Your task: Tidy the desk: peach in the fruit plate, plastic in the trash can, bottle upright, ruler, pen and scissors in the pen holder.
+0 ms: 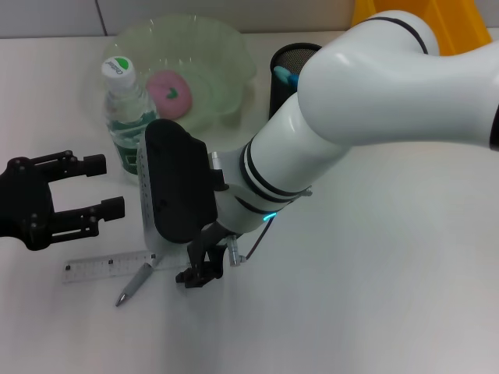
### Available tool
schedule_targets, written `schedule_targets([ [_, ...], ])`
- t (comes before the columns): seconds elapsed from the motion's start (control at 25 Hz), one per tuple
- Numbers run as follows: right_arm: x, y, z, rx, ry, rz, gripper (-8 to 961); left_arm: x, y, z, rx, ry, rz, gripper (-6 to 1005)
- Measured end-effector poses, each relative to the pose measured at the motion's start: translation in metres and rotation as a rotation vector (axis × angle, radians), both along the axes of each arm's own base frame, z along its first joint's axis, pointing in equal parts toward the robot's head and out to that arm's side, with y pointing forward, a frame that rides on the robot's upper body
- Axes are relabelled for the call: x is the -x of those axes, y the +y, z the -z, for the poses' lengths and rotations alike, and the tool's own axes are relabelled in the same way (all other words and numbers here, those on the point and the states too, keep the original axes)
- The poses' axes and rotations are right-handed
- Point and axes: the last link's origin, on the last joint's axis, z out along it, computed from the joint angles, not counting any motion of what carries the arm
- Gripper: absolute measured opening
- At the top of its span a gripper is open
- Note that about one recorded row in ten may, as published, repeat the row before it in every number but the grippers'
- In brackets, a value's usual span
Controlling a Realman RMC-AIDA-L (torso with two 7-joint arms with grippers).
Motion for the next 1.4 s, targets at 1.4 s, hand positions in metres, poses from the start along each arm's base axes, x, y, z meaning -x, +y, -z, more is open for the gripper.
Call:
schedule_targets([
  [1.4, -0.0013, -0.0002, 0.0022, -0.009, 0.001, -0.010, 425, -0.0020, 0.0095, 0.0005, -0.035, 0.010, 0.012, 739],
])
